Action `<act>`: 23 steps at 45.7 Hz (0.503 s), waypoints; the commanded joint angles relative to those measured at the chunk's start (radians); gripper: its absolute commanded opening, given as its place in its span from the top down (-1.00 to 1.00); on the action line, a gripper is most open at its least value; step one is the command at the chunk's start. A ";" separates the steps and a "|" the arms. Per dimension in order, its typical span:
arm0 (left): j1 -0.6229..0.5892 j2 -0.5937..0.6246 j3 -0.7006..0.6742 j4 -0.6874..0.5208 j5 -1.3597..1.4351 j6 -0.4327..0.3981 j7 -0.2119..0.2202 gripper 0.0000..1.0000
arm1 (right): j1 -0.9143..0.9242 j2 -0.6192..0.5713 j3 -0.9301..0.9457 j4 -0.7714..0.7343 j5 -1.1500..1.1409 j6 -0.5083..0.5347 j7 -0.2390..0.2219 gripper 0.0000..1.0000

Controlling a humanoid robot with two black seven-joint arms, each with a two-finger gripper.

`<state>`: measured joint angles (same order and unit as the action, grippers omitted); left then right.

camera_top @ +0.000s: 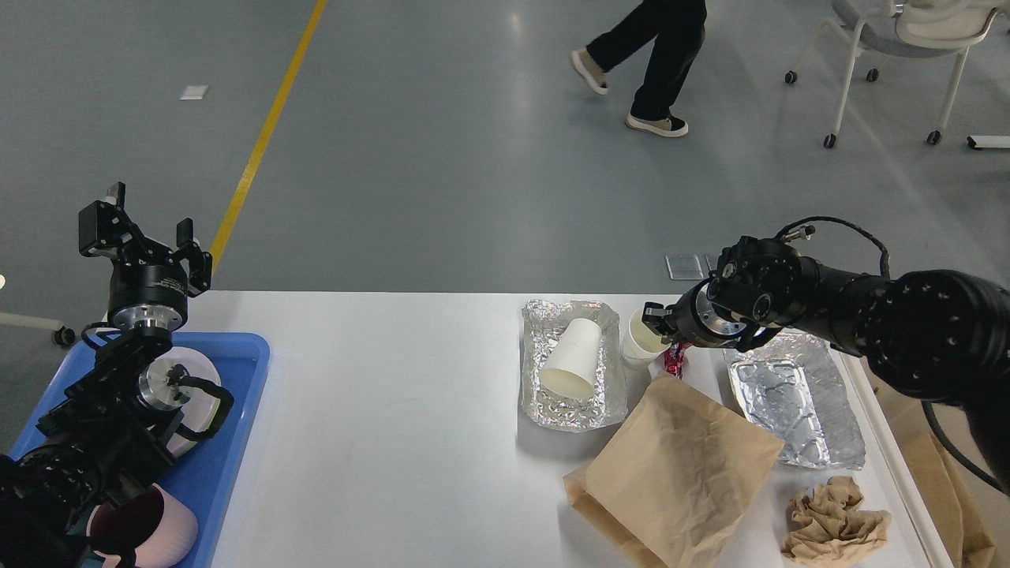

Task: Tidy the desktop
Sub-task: 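Lift the white paper cup and carry it toward the white bin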

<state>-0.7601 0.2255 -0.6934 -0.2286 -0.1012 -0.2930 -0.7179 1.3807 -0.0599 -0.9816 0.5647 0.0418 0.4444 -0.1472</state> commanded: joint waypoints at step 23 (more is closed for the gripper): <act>0.001 0.000 0.000 0.000 0.000 0.000 0.000 -0.93 | 0.497 -0.357 0.109 0.073 0.001 0.359 0.003 1.00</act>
<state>-0.7596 0.2255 -0.6933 -0.2286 -0.1012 -0.2930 -0.7179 1.8003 -0.3626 -0.8749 0.6353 0.0428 0.7495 -0.1447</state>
